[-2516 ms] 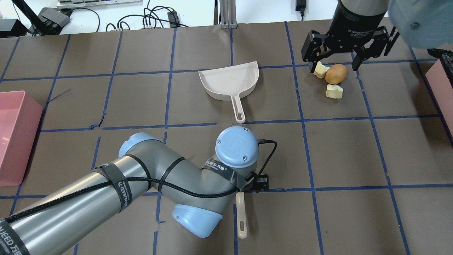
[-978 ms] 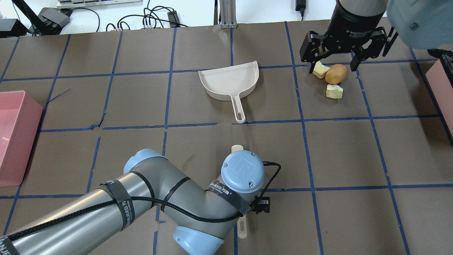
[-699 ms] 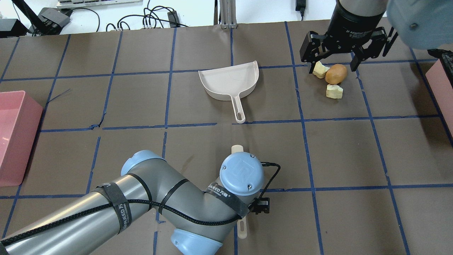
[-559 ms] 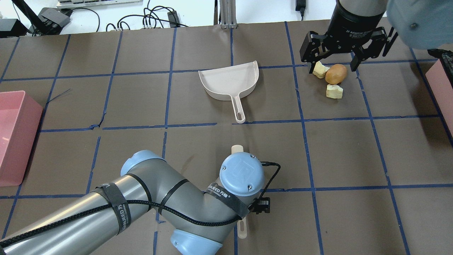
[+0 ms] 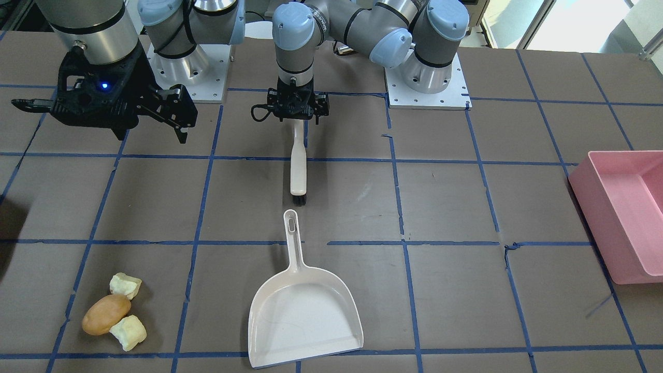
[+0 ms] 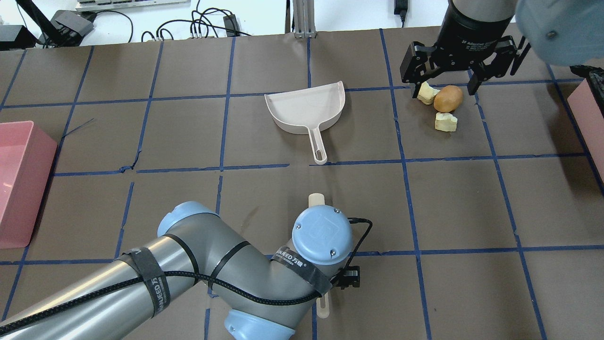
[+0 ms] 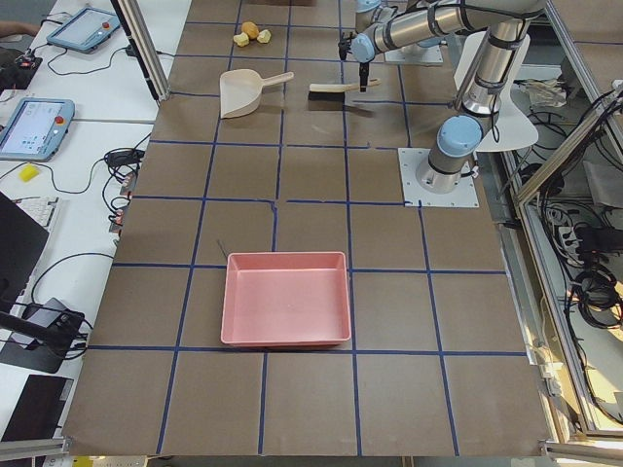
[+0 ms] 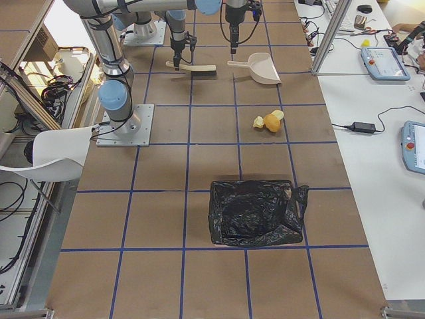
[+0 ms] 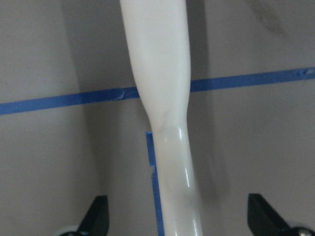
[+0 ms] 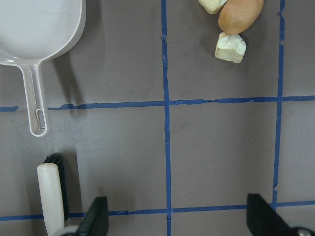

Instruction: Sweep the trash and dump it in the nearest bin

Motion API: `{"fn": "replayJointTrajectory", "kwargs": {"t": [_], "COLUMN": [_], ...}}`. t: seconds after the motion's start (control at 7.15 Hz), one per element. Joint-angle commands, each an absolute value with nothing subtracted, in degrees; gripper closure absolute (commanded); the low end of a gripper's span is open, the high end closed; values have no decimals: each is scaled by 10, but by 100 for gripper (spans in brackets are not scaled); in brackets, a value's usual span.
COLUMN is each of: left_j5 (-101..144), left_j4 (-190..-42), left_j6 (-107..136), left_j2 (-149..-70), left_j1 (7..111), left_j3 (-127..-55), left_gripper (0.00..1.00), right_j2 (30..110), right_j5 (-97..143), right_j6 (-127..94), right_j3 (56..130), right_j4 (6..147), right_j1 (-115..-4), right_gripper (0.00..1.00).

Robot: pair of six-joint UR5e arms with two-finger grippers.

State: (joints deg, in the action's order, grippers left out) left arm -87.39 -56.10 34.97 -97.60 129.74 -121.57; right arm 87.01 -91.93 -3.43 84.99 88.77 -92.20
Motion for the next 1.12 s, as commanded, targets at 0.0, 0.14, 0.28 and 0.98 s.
{"fn": "replayJointTrajectory", "kwargs": {"t": [0.0, 0.14, 0.28, 0.98], "left_j5": [-870, -868, -868, -867], "left_j4": [-562, -562, -562, -561], "left_j6": [353, 354, 354, 354], "left_j2": [-980, -982, -982, -980], "left_j1": [1301, 1302, 1302, 1301], "left_j3": [-1215, -1215, -1215, -1210], "left_gripper": [1, 4, 20, 100], "right_j2": [870, 870, 870, 870], "right_j5": [-919, -920, -920, -921], "right_j6": [-34, -34, -34, -34], "right_j3": [850, 850, 850, 850], "right_j4": [888, 888, 888, 888], "right_j1": [-922, -922, -922, -922], "right_gripper": [0, 0, 0, 0]}}
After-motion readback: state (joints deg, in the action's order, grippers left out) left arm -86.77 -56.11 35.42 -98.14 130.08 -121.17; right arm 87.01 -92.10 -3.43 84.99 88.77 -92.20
